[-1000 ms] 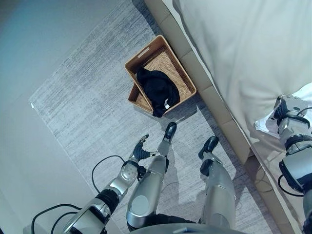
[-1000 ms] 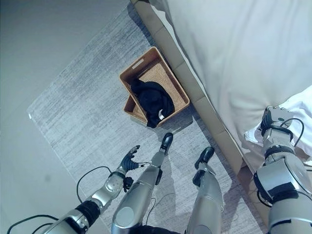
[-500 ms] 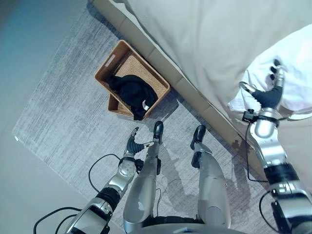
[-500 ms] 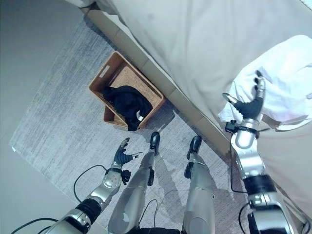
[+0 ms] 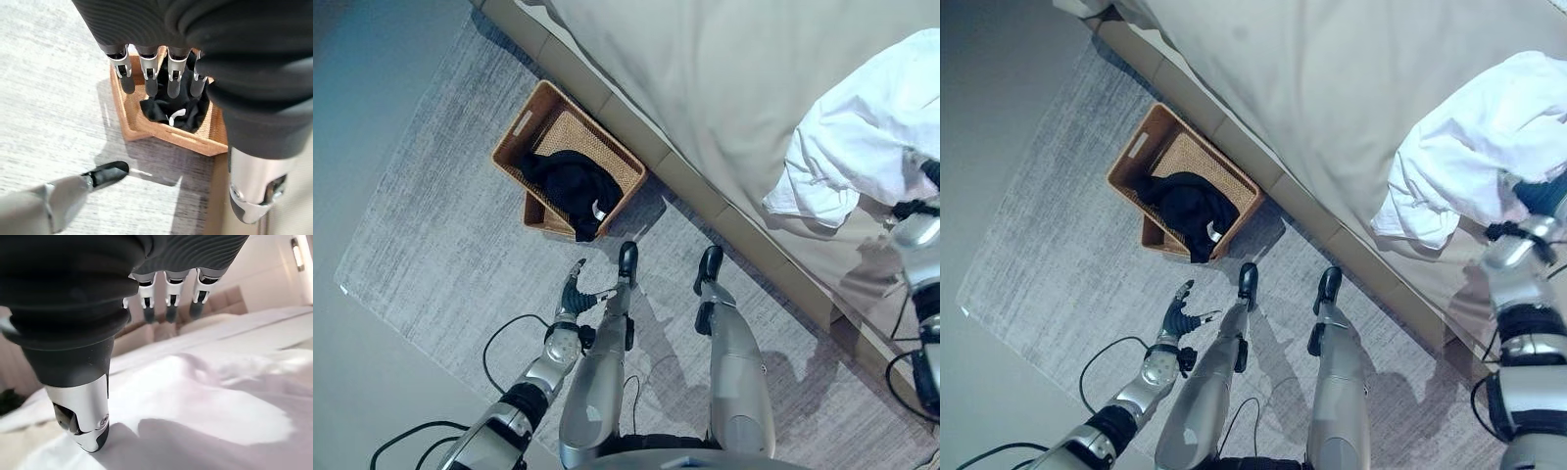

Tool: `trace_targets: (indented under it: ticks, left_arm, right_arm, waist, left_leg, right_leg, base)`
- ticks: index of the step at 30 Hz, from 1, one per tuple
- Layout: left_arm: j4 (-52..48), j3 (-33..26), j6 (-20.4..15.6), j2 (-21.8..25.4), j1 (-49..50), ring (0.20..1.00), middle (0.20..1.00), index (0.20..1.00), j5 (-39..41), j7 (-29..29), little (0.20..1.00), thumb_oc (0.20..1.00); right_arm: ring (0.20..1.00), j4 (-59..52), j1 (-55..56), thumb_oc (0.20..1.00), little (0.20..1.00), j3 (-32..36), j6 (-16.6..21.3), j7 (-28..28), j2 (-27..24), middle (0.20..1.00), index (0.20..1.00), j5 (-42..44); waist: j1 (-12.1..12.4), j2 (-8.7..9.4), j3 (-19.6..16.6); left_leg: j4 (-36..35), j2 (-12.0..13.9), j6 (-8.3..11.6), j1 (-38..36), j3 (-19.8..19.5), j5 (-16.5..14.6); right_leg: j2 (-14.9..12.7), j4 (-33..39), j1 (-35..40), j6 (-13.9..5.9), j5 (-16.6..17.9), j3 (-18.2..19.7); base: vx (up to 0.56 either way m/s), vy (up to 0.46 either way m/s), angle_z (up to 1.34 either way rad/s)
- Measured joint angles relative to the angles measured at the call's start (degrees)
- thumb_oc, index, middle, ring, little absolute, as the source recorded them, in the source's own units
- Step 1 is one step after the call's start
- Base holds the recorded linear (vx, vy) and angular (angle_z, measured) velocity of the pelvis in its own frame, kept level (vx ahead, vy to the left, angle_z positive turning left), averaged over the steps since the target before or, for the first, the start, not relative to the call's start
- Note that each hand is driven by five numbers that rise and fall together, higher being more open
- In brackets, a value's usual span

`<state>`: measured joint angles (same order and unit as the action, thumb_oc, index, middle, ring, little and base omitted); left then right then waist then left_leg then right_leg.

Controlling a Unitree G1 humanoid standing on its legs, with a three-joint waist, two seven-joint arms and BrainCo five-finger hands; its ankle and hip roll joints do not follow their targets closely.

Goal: Pick up clothes into the bucket

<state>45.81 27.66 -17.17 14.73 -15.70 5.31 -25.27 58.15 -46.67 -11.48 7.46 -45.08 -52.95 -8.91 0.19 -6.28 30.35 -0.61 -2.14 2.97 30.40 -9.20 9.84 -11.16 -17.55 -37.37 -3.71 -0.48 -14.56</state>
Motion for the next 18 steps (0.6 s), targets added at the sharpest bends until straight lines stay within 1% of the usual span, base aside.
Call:
trace_targets:
  ticks: [1,3,4,5,8,9,12,14,18]
  left_arm:
    - [-0.06,0.19,-0.02,0.1,-0.14,1.0,1.0,1.0,0.09,0.03,1.0,1.0]
    - [-0.02,0.4,-0.04,0.13,-0.36,1.0,1.0,1.0,0.44,0.38,1.0,1.0]
    - [0.31,0.41,0.03,0.08,-0.37,1.0,1.0,1.0,0.48,0.51,1.0,1.0]
    - [0.55,0.69,0.08,0.04,-0.34,1.0,1.0,1.0,0.58,0.67,1.0,1.0]
    - [0.87,1.19,0.08,-0.14,-0.52,1.0,1.0,1.0,1.68,1.35,1.0,1.0]
    - [0.66,1.26,0.09,-0.18,-0.61,1.0,1.0,1.0,2.55,1.83,1.0,1.0]
    - [0.27,1.44,0.29,-0.38,-0.69,1.0,1.0,1.0,3.58,2.58,1.0,1.0]
    - [0.08,1.83,0.56,-0.77,-0.78,1.0,1.0,1.0,5.05,3.33,1.0,1.0]
    - [-1.16,2.51,0.72,-0.79,-0.9,1.0,1.0,1.0,5.22,4.16,1.0,1.0]
  right_arm:
    - [1.0,2.35,-3.25,1.0,1.0,-5.2,-0.89,1.54,-1.87,1.0,1.0,-0.33]
    - [1.0,6.02,-8.51,1.0,1.0,-11.18,-1.31,5.0,-4.24,1.0,1.0,-2.83]
    - [1.0,7.34,-10.15,1.0,1.0,-12.84,-1.61,5.71,-4.2,1.0,1.0,-3.15]
    - [1.0,10.32,-13.55,1.0,1.0,-18.01,-2.1,7.43,-4.19,1.0,1.0,-4.52]
    - [1.0,14.09,-18.71,1.0,1.0,-23.96,-2.98,12.46,-3.06,1.0,1.0,-6.58]
    - [1.0,16.26,-21.98,1.0,1.0,-24.77,-4.44,14.7,-2.21,1.0,1.0,-6.66]
    - [1.0,16.39,-22.79,1.0,1.0,-24.98,-4.96,16.73,-2.11,1.0,1.0,-6.66]
    - [1.0,17.38,-22.11,1.0,1.0,-24.86,-4.99,19.68,-1.68,1.0,1.0,-6.09]
    - [1.0,17.76,-20.6,1.0,1.0,-24.66,-4.96,21.1,-1.37,1.0,1.0,-5.82]
  waist:
    - [0.2,-0.01,0.0]
    - [0.94,-0.05,0.02]
    - [0.91,-0.05,0.02]
    - [0.94,-0.06,0.02]
    - [0.94,-0.09,0.01]
    - [0.79,-0.11,0.01]
    - [0.85,-0.12,0.0]
    - [0.93,-0.13,-0.01]
    - [0.86,-0.17,-0.03]
  left_leg:
    - [0.1,-0.07,0.0,0.78,0.17,0.0]
    - [0.21,-0.27,-0.17,2.46,0.72,0.31]
    - [0.21,-0.32,-0.26,2.88,0.88,0.42]
    - [0.28,-0.5,-0.27,3.21,1.06,0.44]
    - [0.32,-0.72,-0.23,3.47,1.16,0.53]
    - [0.31,-0.84,-0.26,3.65,1.21,0.56]
    - [0.33,-0.82,-0.14,3.98,1.16,0.66]
    - [0.36,-0.84,-0.09,4.77,1.1,0.72]
    - [0.43,-0.99,-0.13,5.85,1.13,0.99]
  right_leg:
    - [-0.2,-0.67,-1.15,0.01,-0.04,0.25]
    - [-0.45,-1.62,-3.49,0.14,-0.13,0.79]
    - [-0.58,-2.0,-4.04,0.18,-0.15,0.82]
    - [-0.84,-2.74,-4.8,0.23,-0.28,1.09]
    - [-1.07,-3.59,-5.52,0.35,-0.58,1.47]
    - [-1.16,-3.94,-6.05,0.36,-0.65,1.77]
    - [-1.26,-4.85,-6.69,0.52,-1.14,1.78]
    - [-1.45,-5.79,-7.79,0.63,-1.53,1.74]
    - [-1.71,-6.79,-9.38,0.91,-1.8,1.83]
  base:
    - [-0.01,-0.005,-0.03]
    - [0.0,-0.01,-0.04]
    - [0.0,0.0,0.0]
    - [0.0,0.0,0.0]
    - [0.01,-0.052,-0.02]
    - [0.0,0.0,0.0]
    - [0.01,-0.051,0.05]
    - [0.01,-0.029,0.06]
    - [0.0,0.0,0.0]
